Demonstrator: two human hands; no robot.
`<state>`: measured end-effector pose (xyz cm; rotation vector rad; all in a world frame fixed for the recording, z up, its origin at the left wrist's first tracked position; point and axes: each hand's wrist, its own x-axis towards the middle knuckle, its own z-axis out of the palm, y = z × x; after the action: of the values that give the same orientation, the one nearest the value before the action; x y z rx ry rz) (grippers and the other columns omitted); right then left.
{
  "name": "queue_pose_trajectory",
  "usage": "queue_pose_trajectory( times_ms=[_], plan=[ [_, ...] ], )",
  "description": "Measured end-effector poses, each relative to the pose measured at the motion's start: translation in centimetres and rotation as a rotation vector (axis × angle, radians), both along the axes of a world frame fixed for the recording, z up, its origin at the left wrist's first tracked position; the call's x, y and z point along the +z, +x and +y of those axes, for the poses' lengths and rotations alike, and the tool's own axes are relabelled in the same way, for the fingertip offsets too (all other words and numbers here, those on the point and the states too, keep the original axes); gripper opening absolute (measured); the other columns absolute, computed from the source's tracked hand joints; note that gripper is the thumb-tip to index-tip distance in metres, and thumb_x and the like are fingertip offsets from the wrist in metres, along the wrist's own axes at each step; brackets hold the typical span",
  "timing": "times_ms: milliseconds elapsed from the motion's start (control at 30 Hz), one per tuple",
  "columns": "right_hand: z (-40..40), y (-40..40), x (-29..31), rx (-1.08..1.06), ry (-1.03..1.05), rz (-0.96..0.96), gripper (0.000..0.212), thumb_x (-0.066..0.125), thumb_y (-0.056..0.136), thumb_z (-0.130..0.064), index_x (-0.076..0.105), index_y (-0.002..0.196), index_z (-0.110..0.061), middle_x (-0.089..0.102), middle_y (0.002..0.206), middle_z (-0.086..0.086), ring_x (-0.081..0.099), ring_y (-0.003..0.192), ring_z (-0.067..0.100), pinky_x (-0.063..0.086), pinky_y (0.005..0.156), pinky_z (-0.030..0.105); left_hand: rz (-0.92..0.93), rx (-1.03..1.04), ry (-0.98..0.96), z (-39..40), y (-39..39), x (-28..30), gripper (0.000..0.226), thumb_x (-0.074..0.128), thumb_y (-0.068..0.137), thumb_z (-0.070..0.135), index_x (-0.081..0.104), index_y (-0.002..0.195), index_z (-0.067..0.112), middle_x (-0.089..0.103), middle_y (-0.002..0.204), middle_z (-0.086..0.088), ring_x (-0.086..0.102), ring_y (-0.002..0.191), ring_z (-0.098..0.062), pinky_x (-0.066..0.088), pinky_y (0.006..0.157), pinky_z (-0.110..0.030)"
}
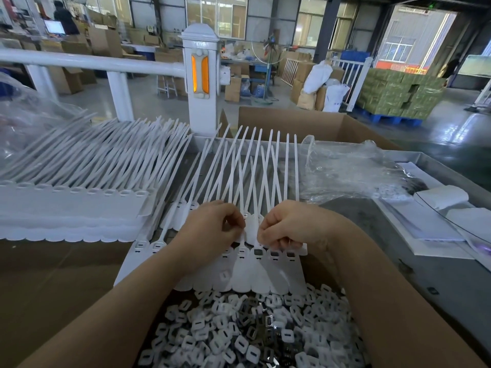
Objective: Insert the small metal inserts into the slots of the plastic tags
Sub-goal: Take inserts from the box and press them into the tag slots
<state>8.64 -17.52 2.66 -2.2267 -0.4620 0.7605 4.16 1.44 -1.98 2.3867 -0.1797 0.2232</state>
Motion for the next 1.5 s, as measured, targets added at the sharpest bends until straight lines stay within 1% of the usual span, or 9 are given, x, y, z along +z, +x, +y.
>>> queue_pose_trajectory(
  times_ms=[100, 333, 533, 800, 933, 1133, 1267, 1367, 1500],
  plan=[
    [0.5, -0.2, 0.3, 0.047, -0.113, -0.049, 0.009, 0.069, 0.089, -0.012, 0.072, 0.084, -0.006, 0.066, 0.065, 0.001, 0.051, 0.050, 0.007, 0.040, 0.045, 0.017, -0.055, -0.007, 0.062, 0.0, 0.2, -0.4, 0.013, 0.069, 0.086, 0.018, 0.066, 0.085, 0.031, 0.059, 0.089, 0.015, 0.055, 0.084, -0.003, 0.052, 0.081, -0.030],
    [0.8, -0.3, 0.2, 0.086, -0.196, -0.092, 0.013, 0.069, 0.090, -0.014, 0.071, 0.078, -0.014, 0.065, 0.060, -0.004, 0.050, 0.050, 0.009, 0.041, 0.044, 0.017, -0.104, -0.009, 0.104, 0.0, 0.4, -0.8, 0.016, 0.068, 0.086, 0.021, 0.061, 0.085, 0.035, 0.058, 0.088, 0.016, 0.052, 0.085, -0.004, 0.048, 0.080, -0.028],
    [1.0, -0.2, 0.1, 0.087, -0.239, -0.089, 0.012, 0.071, 0.087, -0.017, 0.074, 0.088, -0.005, 0.065, 0.058, -0.006, 0.050, 0.050, 0.010, 0.041, 0.044, 0.019, -0.116, -0.010, 0.119, 0.1, 0.4, -1.0, 0.016, 0.067, 0.086, 0.022, 0.060, 0.085, 0.036, 0.057, 0.088, 0.017, 0.049, 0.085, -0.004, 0.043, 0.079, -0.025],
    [1.7, -0.3, 0.1, 0.040, -0.278, -0.076, 0.015, 0.078, 0.084, -0.020, 0.073, 0.082, -0.006, 0.063, 0.058, -0.001, 0.047, 0.045, 0.010, 0.038, 0.042, 0.021, -0.110, -0.014, 0.119, 0.0, 0.4, -1.0, 0.018, 0.067, 0.086, 0.024, 0.058, 0.085, 0.039, 0.056, 0.088, 0.017, 0.049, 0.088, -0.006, 0.044, 0.084, -0.029],
    [2.2, -0.4, 0.1, 0.021, -0.346, -0.142, 0.023, 0.077, 0.083, -0.021, 0.074, 0.093, 0.000, 0.062, 0.062, 0.000, 0.050, 0.051, 0.013, 0.040, 0.043, 0.019, -0.097, -0.020, 0.119, -0.1, 0.2, -0.8, 0.016, 0.067, 0.085, 0.027, 0.057, 0.086, 0.039, 0.057, 0.089, 0.015, 0.050, 0.089, -0.008, 0.044, 0.086, -0.031],
    [2.4, -1.0, 0.4, 0.140, -0.364, -0.261, 0.008, 0.071, 0.085, -0.012, 0.066, 0.082, -0.017, 0.061, 0.068, -0.005, 0.054, 0.054, 0.005, 0.041, 0.044, 0.015, -0.086, -0.020, 0.129, -0.1, 0.3, -0.7, 0.014, 0.066, 0.085, 0.025, 0.058, 0.086, 0.037, 0.058, 0.091, 0.015, 0.051, 0.089, -0.010, 0.044, 0.085, -0.031],
    [2.9, -1.8, 1.0, 0.326, -0.121, -0.264, 0.017, 0.076, 0.082, -0.010, 0.066, 0.084, -0.023, 0.063, 0.075, -0.002, 0.056, 0.061, 0.003, 0.047, 0.056, 0.019, 0.005, -0.015, 0.018, 0.3, 0.4, -0.4, 0.015, 0.064, 0.084, 0.015, 0.062, 0.084, 0.030, 0.060, 0.085, 0.012, 0.057, 0.080, -0.008, 0.043, 0.069, -0.022],
    [3.6, -2.2, 0.8, 0.429, -0.026, -0.230, 0.012, 0.081, 0.081, -0.018, 0.071, 0.085, -0.024, 0.069, 0.087, 0.009, 0.060, 0.072, 0.014, 0.054, 0.071, 0.033, 0.094, -0.006, -0.149, 0.7, 0.4, 0.0, 0.019, 0.060, 0.088, 0.009, 0.066, 0.091, 0.027, 0.069, 0.081, 0.008, 0.064, 0.072, -0.004, 0.046, 0.058, -0.015],
    [4.1, -2.4, 0.2, 0.469, 0.011, -0.242, 0.012, 0.080, 0.083, -0.019, 0.077, 0.094, -0.023, 0.069, 0.088, 0.010, 0.063, 0.083, 0.026, 0.053, 0.081, 0.045, 0.124, 0.049, -0.380, 1.0, 0.2, 0.4, 0.017, 0.058, 0.094, 0.006, 0.069, 0.092, 0.018, 0.073, 0.080, 0.001, 0.069, 0.070, -0.012, 0.058, 0.062, -0.024]
  ],
)
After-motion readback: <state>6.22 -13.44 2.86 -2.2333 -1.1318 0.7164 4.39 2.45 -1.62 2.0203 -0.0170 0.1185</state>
